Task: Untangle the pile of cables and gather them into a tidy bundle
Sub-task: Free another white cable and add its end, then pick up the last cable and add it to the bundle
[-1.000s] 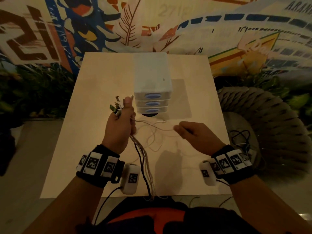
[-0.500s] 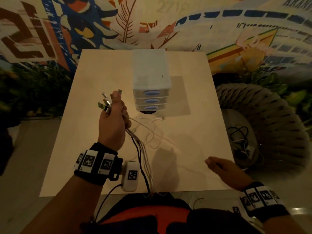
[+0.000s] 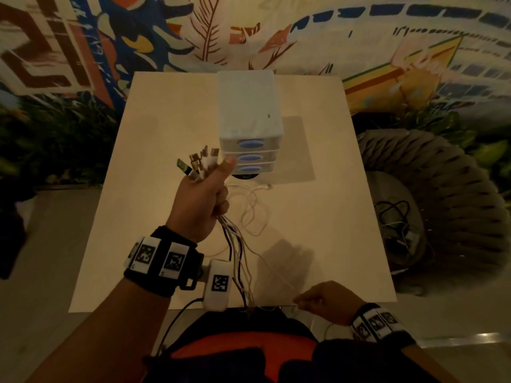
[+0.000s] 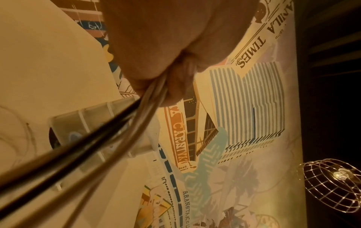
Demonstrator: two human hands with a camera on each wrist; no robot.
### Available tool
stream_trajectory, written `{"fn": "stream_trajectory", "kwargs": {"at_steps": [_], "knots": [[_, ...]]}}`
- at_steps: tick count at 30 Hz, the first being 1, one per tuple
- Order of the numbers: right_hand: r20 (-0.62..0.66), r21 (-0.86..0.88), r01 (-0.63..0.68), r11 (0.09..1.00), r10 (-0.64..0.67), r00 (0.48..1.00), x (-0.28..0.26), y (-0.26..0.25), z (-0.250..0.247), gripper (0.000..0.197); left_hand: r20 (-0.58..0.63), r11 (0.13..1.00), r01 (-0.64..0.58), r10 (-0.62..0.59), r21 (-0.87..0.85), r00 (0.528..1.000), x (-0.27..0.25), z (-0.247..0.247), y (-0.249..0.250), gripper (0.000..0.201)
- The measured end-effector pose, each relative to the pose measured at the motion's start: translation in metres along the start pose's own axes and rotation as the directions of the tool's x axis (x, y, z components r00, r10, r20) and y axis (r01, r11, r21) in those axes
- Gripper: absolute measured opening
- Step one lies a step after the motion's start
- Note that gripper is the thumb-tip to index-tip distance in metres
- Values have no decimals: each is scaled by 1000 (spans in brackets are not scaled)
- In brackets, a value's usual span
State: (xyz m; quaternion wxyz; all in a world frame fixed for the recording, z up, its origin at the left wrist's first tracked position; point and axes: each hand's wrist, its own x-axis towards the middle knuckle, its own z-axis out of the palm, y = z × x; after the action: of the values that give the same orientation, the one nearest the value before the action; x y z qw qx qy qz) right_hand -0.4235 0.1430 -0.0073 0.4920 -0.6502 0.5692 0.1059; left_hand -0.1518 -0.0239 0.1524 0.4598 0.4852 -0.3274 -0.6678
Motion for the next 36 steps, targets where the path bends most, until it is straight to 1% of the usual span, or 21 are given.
{"fn": "stream_trajectory", "kwargs": {"at_steps": [1, 3, 5, 6, 7, 9, 10, 11, 12, 13, 14, 15, 17, 19, 21, 23, 26, 28, 32, 35, 36], "knots": [[4, -35, -8, 999, 8, 1000, 3, -4, -6, 38, 0, 1000, 11, -11, 14, 1000, -2, -2, 0, 37], [65, -103, -32, 994, 39, 997, 4, -14, -27, 49, 2, 998, 48, -48, 33, 999, -4, -8, 0, 31], [97, -131, -40, 991, 53, 994, 2, -28, -55, 54, 38, 996, 90, -91, 24, 995, -7, -15, 0, 36], [45, -109, -21, 994, 26, 999, 0, -38, -71, 56, 57, 994, 109, -110, 9, 992, -9, -18, -1, 40], [-45, -61, 14, 998, -16, 999, -3, -51, -87, 59, 73, 992, 124, -124, -7, 990, -11, -20, -2, 43], [-229, 48, 156, 987, -141, 963, -5, -85, -111, 71, 114, 990, 132, -127, -44, 985, -15, -21, -4, 44], [-280, 71, 245, 967, -217, 935, 0, -104, -117, 79, 145, 990, 127, -116, -63, 983, -17, -21, -6, 44], [-285, 95, 311, 946, -273, 919, 6, -125, -120, 87, 176, 991, 112, -97, -78, 980, -18, -20, -7, 44], [-243, 130, 344, 930, -307, 920, 14, -145, -120, 91, 198, 992, 92, -73, -87, 977, -19, -19, -9, 43], [-175, 166, 357, 919, -329, 928, 24, -165, -116, 89, 208, 993, 73, -52, -93, 977, -19, -18, -9, 44], [-102, 212, 359, 909, -344, 933, 36, -180, -109, 78, 202, 994, 55, -35, -95, 979, -19, -18, -10, 46], [-39, 267, 355, 896, -358, 933, 46, -194, -101, 57, 181, 995, 39, -21, -96, 983, -19, -18, -9, 48], [24, 351, 346, 870, -377, 926, 60, -211, -83, 5, 93, 995, 13, -4, -95, 996, -19, -22, -6, 51], [12, 472, 321, 821, -370, 929, 67, -214, -70, 26, 23, 996, 15, -13, -86, 1000, -19, -33, -3, 54], [-25, 574, 300, 762, -350, 936, 70, -209, -64, 31, 25, 995, 56, -54, -88, 998, -19, -47, -2, 55], [-37, 595, 307, 743, -356, 934, 76, -195, -59, 31, 49, 989, 101, -96, -113, 994, -19, -58, -5, 55], [0, 467, 307, 829, -347, 938, 82, -173, -45, 33, 71, 987, 123, -116, -99, 991, -21, -62, -12, 53], [40, 372, 254, 893, -288, 957, 85, -153, -30, 33, 74, 986, 143, -137, -88, 988, -22, -62, -14, 53], [72, 299, 143, 944, -171, 983, 84, -117, 3, 36, 39, 978, 186, -183, -94, 982, -19, -71, -15, 53], [154, 279, 121, 953, -168, 974, 79, -107, 7, 34, 8, 970, 213, -214, -117, 977, -18, -74, -18, 53], [194, 251, 123, 960, -174, 965, 78, -104, 3, 45, 4, 966, 223, -224, -130, 975, -17, -74, -19, 53]]}}
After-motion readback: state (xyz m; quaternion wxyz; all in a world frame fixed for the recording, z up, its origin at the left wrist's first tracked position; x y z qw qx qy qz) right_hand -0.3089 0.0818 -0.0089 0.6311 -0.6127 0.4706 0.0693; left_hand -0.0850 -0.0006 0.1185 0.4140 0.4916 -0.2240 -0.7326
